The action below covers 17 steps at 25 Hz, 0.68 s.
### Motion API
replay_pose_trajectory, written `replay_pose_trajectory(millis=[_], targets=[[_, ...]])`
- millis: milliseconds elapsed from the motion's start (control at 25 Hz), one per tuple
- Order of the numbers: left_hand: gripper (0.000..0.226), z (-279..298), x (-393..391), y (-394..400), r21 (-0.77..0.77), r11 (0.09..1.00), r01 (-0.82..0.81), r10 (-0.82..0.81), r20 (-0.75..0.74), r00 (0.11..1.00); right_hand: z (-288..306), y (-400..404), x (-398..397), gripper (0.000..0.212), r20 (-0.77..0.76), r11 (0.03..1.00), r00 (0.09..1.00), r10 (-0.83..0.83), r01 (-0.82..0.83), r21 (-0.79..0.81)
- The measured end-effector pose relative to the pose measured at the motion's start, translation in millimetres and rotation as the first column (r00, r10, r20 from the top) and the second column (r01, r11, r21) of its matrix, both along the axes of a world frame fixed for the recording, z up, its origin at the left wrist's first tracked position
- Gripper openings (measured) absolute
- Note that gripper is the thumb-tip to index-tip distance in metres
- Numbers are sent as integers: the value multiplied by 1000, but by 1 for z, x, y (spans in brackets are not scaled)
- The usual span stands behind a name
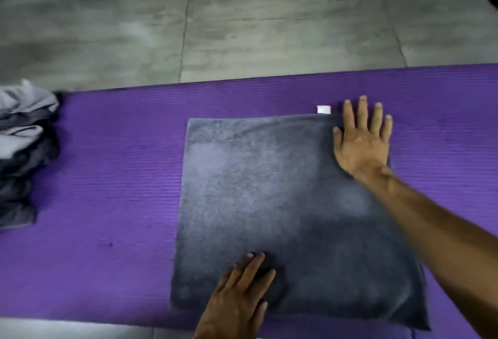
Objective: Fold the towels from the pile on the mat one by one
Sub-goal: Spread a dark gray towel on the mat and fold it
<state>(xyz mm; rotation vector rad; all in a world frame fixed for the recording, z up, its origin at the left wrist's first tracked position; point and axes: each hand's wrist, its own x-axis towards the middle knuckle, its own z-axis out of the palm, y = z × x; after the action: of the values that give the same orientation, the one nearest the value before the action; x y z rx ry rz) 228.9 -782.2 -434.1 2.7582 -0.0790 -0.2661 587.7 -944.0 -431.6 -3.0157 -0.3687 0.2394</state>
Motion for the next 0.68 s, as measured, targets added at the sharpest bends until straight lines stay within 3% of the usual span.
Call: replay_pose_trajectory(millis=[80,160,280,400,520,600,680], targets=[[37,1,19,15,-75,994,-84,91,82,993,-9,39,-51,61,91,973,972,216,-222,66],[45,-1,54,39,-25,984,-179,180,104,978,-23,64,-102,61,85,931,935,343,-351,98],[62,-8,128,92,131,955,-266,259,70,963,-33,69,-115,62,99,936,940,326,-336,104],[76,-8,195,151,181,932,-315,332,-71,941,-28,65,-112,62,107,936,936,336,-344,74],[73,-4,239,195,195,899,-391,424,-169,890,-23,69,-111,64,81,934,934,347,-352,59],[69,0,238,197,159,886,-435,455,-121,882,-24,69,-110,66,78,936,936,343,-348,55],[64,-1,204,171,105,884,-455,454,35,890,-24,69,-107,68,51,937,937,345,-347,36]])
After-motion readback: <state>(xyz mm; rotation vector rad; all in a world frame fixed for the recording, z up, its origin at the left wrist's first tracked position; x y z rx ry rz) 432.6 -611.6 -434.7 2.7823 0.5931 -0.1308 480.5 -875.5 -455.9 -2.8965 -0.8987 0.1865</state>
